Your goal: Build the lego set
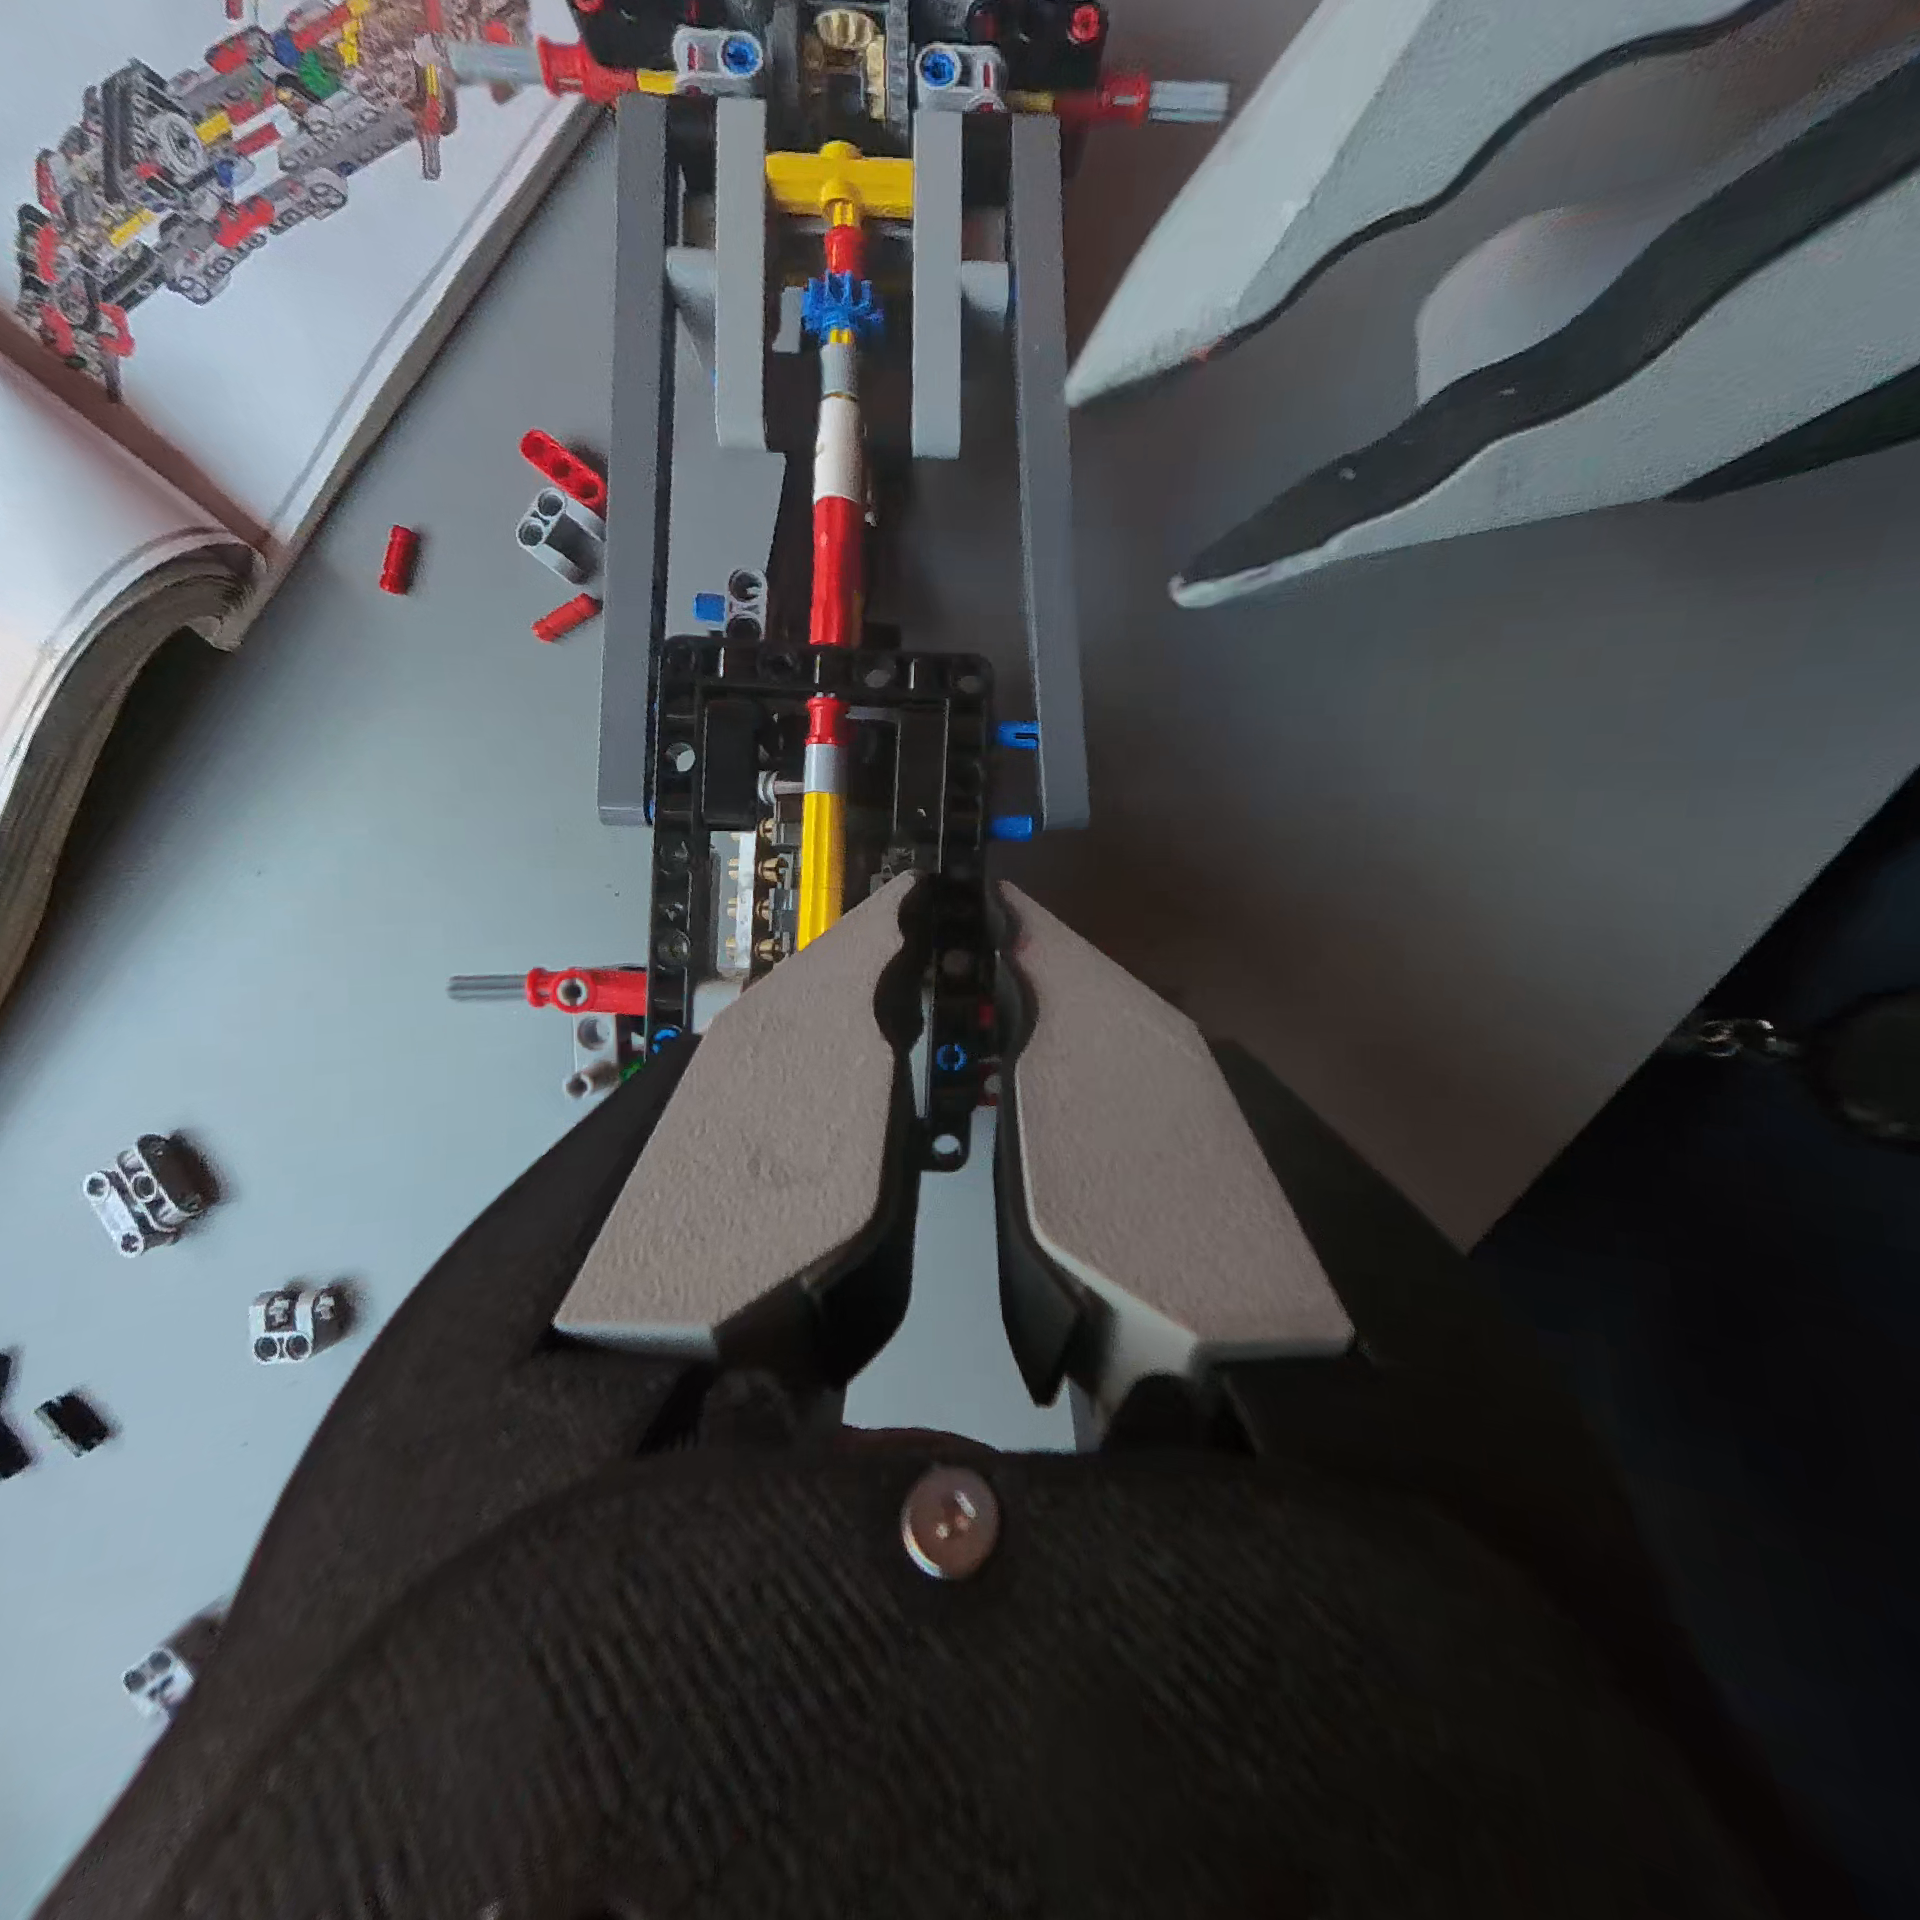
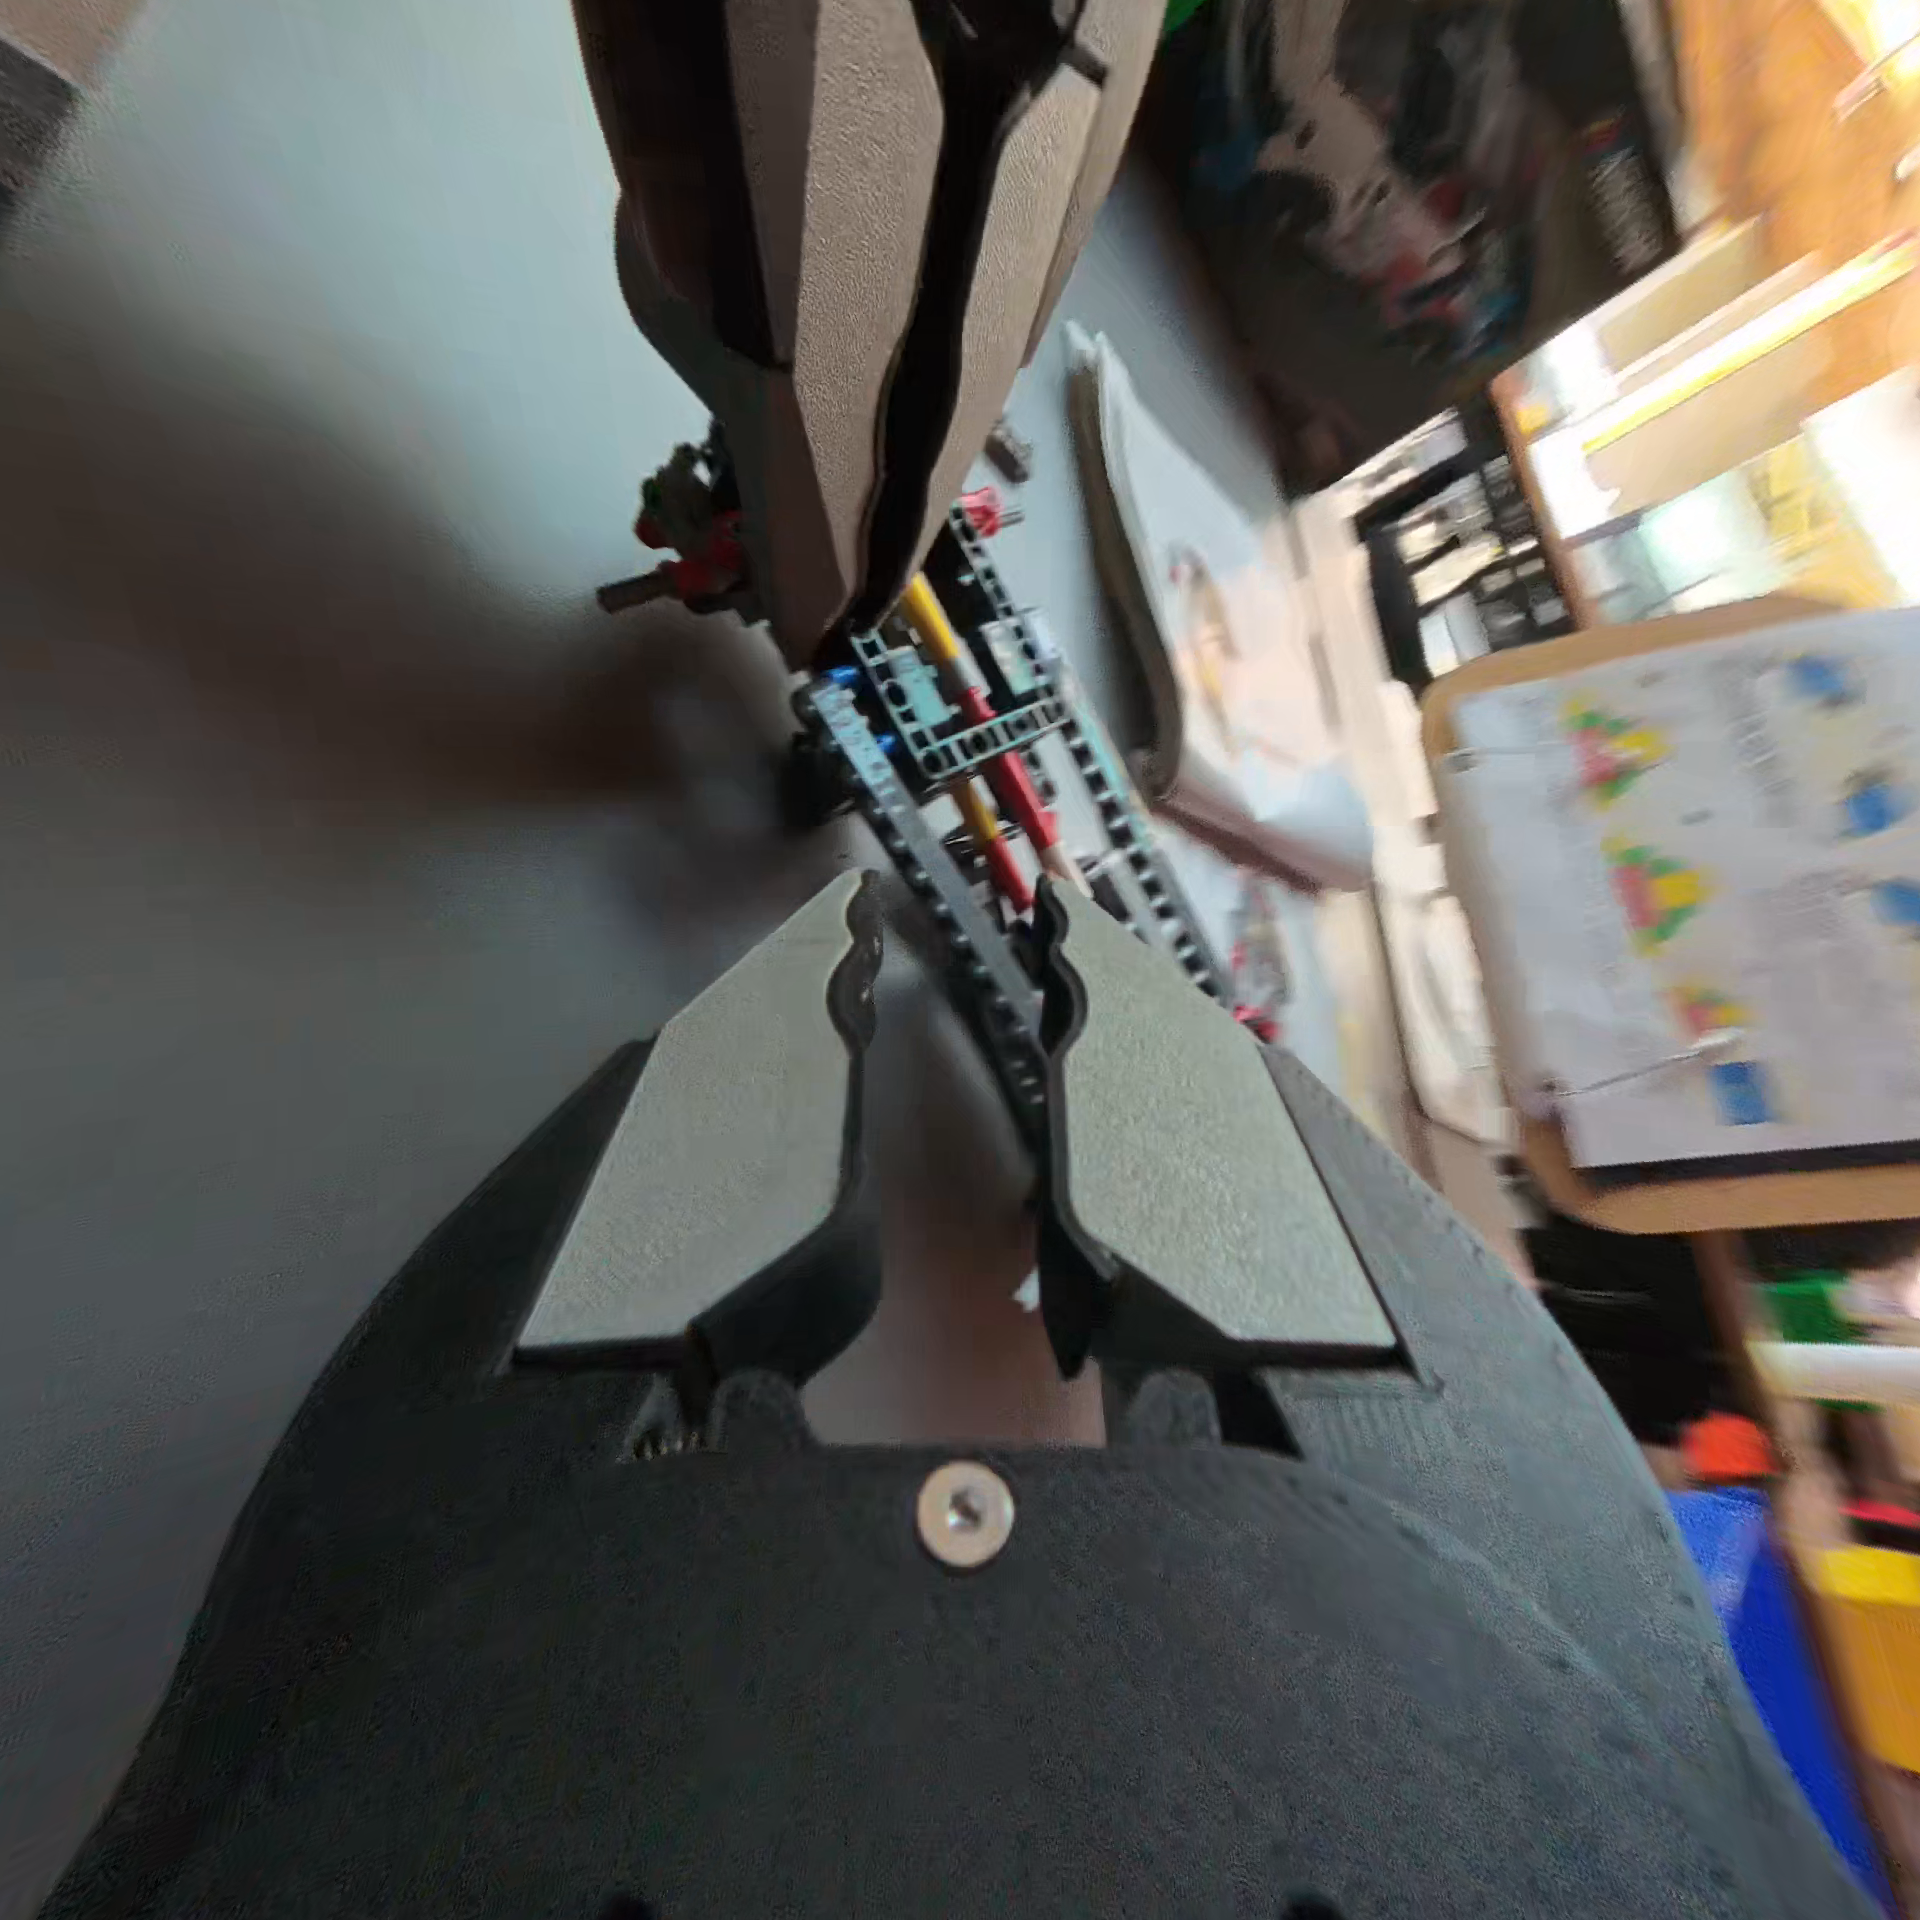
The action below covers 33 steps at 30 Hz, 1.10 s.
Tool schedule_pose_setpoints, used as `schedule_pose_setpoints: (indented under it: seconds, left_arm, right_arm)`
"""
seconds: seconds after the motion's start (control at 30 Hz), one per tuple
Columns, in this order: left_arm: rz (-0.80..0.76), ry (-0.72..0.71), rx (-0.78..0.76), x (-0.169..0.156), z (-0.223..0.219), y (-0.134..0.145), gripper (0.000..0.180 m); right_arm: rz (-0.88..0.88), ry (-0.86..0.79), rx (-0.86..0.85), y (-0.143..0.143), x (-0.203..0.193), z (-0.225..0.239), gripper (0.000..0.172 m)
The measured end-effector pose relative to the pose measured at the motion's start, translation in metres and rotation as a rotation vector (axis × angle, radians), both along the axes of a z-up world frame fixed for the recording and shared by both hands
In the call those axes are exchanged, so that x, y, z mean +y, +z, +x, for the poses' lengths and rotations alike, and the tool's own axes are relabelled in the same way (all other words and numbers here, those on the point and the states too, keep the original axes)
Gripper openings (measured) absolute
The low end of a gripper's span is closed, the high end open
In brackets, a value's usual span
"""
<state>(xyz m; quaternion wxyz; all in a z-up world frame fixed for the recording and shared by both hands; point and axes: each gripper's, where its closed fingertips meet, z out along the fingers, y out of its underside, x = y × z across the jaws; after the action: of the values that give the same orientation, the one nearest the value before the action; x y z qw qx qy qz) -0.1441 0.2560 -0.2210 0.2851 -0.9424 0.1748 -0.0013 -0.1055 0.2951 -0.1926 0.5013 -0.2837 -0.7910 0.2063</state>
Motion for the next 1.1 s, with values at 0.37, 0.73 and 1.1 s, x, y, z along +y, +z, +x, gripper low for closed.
schedule_pose_setpoints:
  seconds: [0.37,0.73,1.1]
  left_arm:
    - [0.084,-0.059,-0.012,0.007,-0.004,0.0,0.006]
    - [0.11,-0.279,0.068,0.011,-0.013,0.001,0.006]
    - [0.121,-0.258,0.013,0.014,-0.014,0.001,0.006]
  right_arm:
    - [0.222,0.068,-0.014,-0.018,-0.024,-0.015,0.005]
    - [0.175,0.067,-0.238,-0.018,0.002,-0.015,0.037]
    - [0.319,0.138,-0.155,-0.021,-0.022,-0.031,0.018]
